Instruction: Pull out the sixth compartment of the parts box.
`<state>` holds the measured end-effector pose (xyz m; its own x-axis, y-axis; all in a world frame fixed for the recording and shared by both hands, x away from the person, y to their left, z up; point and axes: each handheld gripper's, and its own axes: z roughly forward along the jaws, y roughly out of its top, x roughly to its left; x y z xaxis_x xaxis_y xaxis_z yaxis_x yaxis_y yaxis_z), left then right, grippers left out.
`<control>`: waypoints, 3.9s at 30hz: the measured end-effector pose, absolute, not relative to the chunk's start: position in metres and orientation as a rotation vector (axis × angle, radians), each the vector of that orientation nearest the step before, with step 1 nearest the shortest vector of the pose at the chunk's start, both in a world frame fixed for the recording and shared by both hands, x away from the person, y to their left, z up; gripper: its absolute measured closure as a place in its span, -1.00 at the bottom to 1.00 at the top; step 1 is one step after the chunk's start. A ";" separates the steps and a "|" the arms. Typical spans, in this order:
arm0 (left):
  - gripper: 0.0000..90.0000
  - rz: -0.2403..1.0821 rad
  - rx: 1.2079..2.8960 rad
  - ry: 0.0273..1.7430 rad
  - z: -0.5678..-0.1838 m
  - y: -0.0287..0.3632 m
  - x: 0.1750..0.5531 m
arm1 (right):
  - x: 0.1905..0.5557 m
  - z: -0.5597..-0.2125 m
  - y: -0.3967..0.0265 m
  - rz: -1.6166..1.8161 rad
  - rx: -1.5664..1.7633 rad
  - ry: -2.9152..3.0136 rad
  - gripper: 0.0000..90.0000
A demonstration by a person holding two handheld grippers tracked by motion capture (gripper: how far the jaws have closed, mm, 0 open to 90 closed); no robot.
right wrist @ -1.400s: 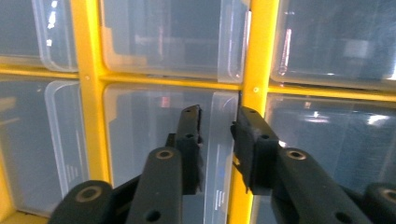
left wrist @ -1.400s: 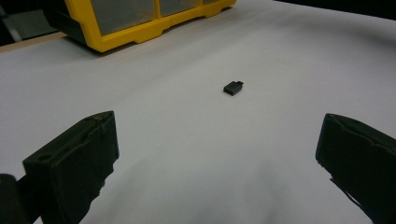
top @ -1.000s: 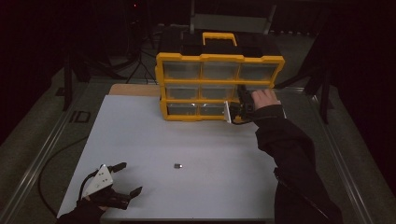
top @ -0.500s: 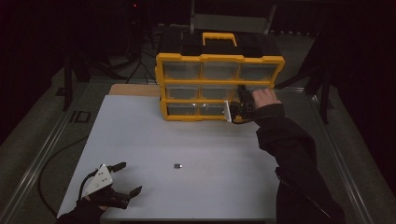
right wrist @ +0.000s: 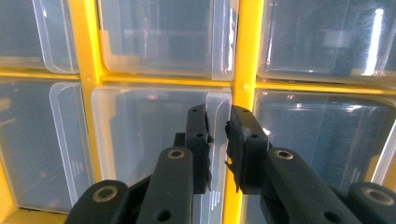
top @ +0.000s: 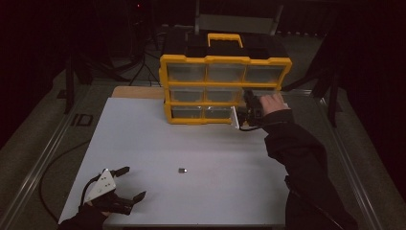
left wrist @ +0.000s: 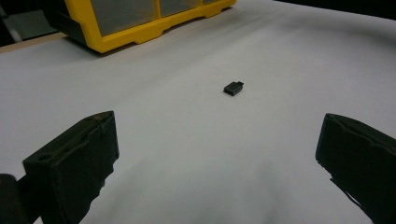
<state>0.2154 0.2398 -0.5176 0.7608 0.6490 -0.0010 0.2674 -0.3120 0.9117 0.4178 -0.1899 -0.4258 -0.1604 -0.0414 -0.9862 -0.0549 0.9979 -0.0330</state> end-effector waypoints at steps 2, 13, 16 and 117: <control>-1.00 0.452 1.897 0.700 -0.518 0.240 0.215 | 0.418 -0.426 -0.190 0.013 -0.069 1.733 0.75; -1.00 0.452 1.896 0.703 -0.518 0.240 0.215 | 0.402 -0.427 -0.192 0.028 -0.088 1.715 0.75; -1.00 0.453 1.897 0.701 -0.518 0.239 0.215 | 0.396 -0.427 -0.193 0.032 -0.095 1.715 0.75; -1.00 0.458 1.903 0.702 -0.517 0.239 0.215 | 0.347 -0.396 -0.216 0.734 0.520 1.918 -0.74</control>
<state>0.2153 0.2392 -0.5175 0.7585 0.6517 0.0053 0.2665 -0.3175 0.9100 0.3466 -0.2159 -0.3960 -0.4288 0.6341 -0.6435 0.0420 0.7255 0.6869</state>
